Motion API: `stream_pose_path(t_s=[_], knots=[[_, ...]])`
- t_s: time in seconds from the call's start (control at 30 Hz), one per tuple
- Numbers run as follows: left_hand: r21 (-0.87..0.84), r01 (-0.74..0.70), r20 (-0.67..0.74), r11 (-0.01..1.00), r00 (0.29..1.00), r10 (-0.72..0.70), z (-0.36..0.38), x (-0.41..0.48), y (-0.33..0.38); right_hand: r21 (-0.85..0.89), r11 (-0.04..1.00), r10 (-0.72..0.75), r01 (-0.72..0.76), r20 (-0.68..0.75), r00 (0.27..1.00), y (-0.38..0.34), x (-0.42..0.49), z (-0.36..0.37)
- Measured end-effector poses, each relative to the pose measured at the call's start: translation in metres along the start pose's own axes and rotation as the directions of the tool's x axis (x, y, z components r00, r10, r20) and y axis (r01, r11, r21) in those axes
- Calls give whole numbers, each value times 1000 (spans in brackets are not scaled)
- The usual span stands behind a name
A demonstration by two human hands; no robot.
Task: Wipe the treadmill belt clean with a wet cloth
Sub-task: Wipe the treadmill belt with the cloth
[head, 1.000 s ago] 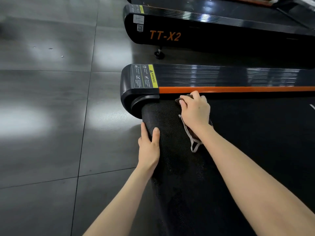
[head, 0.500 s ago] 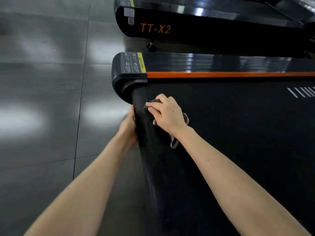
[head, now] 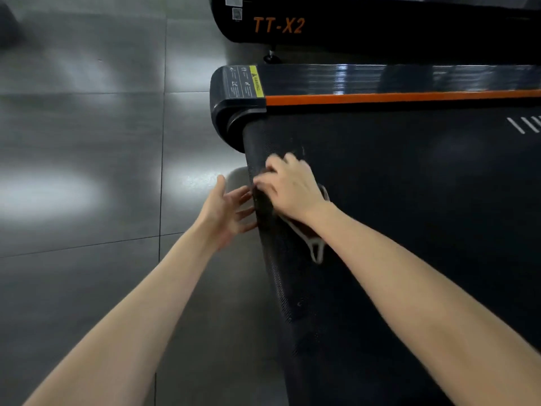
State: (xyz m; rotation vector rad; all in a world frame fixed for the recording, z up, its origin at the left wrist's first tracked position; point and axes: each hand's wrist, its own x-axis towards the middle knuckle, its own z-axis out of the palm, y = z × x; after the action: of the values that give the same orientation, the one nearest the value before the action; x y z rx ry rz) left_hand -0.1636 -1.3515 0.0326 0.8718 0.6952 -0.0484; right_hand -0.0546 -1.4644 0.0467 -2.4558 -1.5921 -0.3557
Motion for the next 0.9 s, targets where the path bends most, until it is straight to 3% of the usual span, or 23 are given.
stream_pose_path(t_s=[0.07,0.13,0.23,0.3,0.43,0.53,0.57,0.6,0.63,0.67,0.73,0.77,0.83,0.9], knots=[[-11,11,-53,1000,999,-11,-8,-9,-4,-47,997,57,-57,10,998,-8,12,5],[50,1,-86,999,996,4,-19,-18,-8,-61,997,-43,44,15,999,-27,-13,-1],[108,25,-117,994,993,-12,-32,-31,-15,47,967,-255,251,227,940,-64,-91,-35],[137,51,-132,989,991,-33,-39,-40,-20,143,948,-316,283,342,885,-81,-138,-57],[192,51,-133,980,991,-26,-41,-57,-26,306,932,-295,193,336,894,-76,-175,-76],[377,-85,-190,922,967,167,-28,-74,-31,456,888,-54,-57,228,972,-59,-172,-92],[519,-180,-179,835,933,313,-20,-84,-35,505,850,72,-150,171,983,-50,-171,-97],[669,-300,-110,679,865,490,-9,-96,-41,524,820,193,-232,130,973,-38,-172,-99],[766,-434,31,475,762,646,4,-109,-50,502,808,292,-309,115,950,-25,-173,-99],[785,-552,211,282,665,716,18,-120,-60,451,804,371,-388,131,919,-11,-176,-95],[728,-684,534,-48,522,666,39,-130,-89,329,785,488,-525,195,851,12,-182,-82],[697,-690,647,-194,488,586,47,-131,-105,275,782,520,-559,205,829,19,-184,-76],[654,-619,756,-434,520,397,58,-131,-132,175,812,528,-556,186,829,25,-184,-65],[635,-543,764,-550,549,339,62,-129,-148,89,847,505,-525,177,845,22,-182,-57]])
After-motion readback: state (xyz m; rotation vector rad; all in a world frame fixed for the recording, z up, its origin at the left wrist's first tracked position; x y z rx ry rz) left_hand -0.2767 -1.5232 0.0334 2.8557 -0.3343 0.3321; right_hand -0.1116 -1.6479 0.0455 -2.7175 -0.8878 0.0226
